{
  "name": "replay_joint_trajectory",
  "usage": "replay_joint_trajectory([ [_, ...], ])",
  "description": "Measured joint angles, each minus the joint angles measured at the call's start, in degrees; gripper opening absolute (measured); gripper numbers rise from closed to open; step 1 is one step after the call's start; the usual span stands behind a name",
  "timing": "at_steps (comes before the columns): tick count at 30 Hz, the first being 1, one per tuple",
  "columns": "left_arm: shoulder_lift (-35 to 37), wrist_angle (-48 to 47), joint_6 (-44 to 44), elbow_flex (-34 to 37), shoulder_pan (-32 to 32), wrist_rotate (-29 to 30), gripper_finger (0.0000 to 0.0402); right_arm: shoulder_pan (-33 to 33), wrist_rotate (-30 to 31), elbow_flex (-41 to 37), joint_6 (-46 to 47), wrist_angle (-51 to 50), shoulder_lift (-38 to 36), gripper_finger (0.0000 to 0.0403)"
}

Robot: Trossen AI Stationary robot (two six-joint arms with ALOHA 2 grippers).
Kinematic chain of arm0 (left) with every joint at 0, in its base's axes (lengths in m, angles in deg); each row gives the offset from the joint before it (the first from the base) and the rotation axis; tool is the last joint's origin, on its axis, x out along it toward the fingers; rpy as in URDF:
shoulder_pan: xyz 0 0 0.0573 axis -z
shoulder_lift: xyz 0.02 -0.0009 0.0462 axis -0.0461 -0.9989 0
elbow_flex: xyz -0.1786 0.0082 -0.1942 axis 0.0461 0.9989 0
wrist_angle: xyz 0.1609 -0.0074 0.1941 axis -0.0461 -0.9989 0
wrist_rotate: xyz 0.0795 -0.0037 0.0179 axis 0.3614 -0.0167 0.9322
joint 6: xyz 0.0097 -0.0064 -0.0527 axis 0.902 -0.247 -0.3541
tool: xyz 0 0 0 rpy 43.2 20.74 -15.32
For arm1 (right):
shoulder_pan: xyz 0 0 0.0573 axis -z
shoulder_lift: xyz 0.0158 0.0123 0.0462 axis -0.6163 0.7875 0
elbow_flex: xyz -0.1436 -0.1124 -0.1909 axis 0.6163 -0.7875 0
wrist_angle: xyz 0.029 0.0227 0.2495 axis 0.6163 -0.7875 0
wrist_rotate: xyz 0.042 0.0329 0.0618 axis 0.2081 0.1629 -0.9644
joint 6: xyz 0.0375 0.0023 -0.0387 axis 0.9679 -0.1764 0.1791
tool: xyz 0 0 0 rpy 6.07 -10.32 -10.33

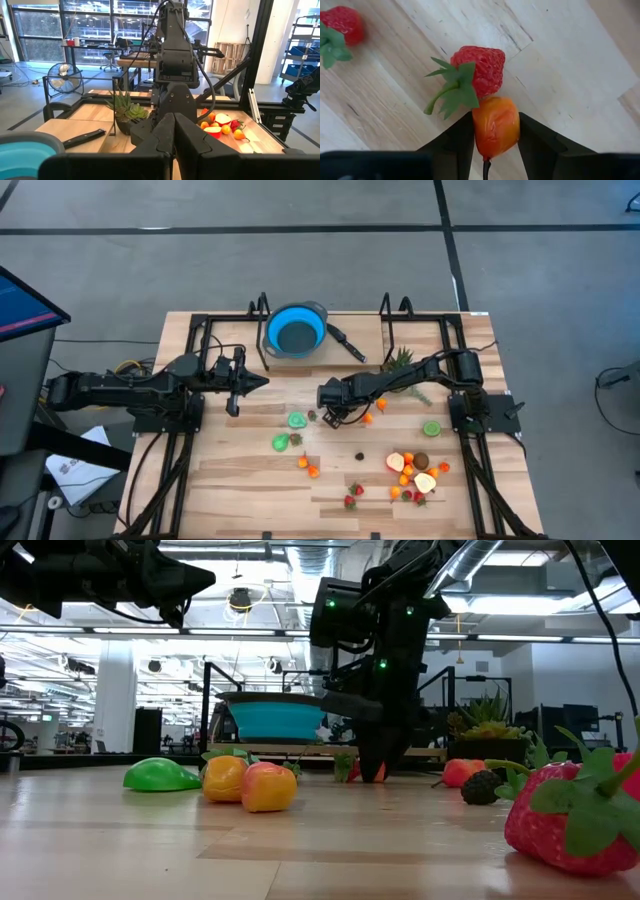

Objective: Pick & Place Fruit
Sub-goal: Put the pear into the basket

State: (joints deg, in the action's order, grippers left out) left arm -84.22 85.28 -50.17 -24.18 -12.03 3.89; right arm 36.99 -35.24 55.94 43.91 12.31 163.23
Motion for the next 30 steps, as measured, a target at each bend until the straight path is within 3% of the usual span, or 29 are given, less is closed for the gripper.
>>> replay_joint_trajectory([
  [15, 0.0, -0.02, 0.0, 0.0, -0.02, -0.02, 0.0002, 0.0, -0.04, 0.01, 0.0, -0.27, -0.02, 0.0099],
  [30, -0.02, -0.04, 0.0, 0.0, -0.02, -0.02, 0.0002, 0.03, 3.27, 9.29, -3.4, -14.94, 0.02, 0.0098],
])
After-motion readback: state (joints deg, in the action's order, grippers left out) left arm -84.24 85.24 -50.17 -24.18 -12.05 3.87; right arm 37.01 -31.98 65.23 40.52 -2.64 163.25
